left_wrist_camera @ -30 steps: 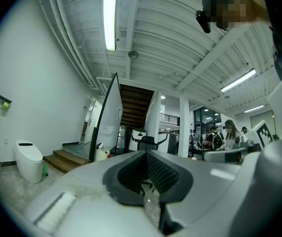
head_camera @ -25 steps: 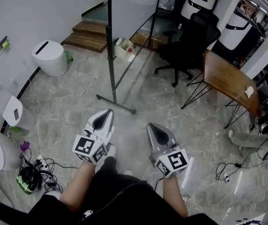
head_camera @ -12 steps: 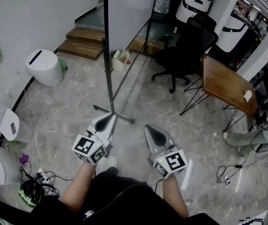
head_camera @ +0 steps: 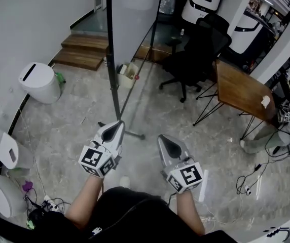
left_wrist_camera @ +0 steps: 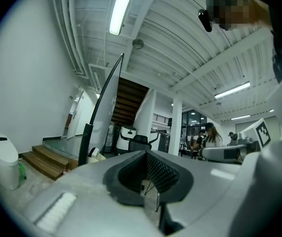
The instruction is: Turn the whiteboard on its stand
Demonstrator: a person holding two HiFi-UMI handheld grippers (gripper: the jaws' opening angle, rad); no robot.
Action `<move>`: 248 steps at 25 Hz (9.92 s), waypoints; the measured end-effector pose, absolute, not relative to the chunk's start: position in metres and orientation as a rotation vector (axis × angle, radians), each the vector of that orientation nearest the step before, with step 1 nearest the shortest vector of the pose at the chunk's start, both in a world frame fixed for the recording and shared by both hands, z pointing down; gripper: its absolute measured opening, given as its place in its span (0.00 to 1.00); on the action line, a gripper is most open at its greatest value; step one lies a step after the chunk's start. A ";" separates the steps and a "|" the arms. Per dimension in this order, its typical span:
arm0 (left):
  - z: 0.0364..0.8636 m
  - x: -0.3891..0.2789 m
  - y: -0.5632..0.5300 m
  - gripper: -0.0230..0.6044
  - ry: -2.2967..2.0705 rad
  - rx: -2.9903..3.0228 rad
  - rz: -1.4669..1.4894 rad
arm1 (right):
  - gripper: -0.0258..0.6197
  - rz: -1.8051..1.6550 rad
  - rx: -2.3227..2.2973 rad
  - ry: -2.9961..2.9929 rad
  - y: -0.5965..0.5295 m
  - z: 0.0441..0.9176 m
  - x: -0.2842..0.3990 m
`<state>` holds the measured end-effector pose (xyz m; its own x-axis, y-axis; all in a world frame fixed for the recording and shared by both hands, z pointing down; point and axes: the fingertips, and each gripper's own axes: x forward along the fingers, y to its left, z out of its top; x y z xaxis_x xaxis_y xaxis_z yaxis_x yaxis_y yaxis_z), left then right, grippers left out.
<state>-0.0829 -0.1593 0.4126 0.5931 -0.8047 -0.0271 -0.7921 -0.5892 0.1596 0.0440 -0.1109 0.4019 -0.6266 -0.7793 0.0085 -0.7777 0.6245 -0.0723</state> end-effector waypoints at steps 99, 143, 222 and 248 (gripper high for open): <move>0.446 -0.177 -0.521 0.31 -1.887 2.439 0.179 | 0.05 -0.077 -1.438 2.758 -0.256 0.385 0.054; 0.451 -0.208 -0.392 0.31 -1.938 2.389 0.196 | 0.05 -0.008 -1.335 2.762 -0.197 0.369 0.042; 0.379 -0.034 -0.247 0.05 -1.419 2.806 -0.096 | 0.05 0.048 -1.591 2.626 -0.176 0.370 0.109; 0.412 0.000 -0.246 0.04 -1.291 2.822 -0.025 | 0.05 -0.006 -1.660 2.634 -0.197 0.386 0.103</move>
<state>0.0002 -0.2464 0.4120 0.6539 -0.7566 0.0014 -0.7559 -0.6533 0.0418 0.1035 -0.1971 0.3859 -0.4309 -0.9021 -0.0218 -0.9020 0.4313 -0.0180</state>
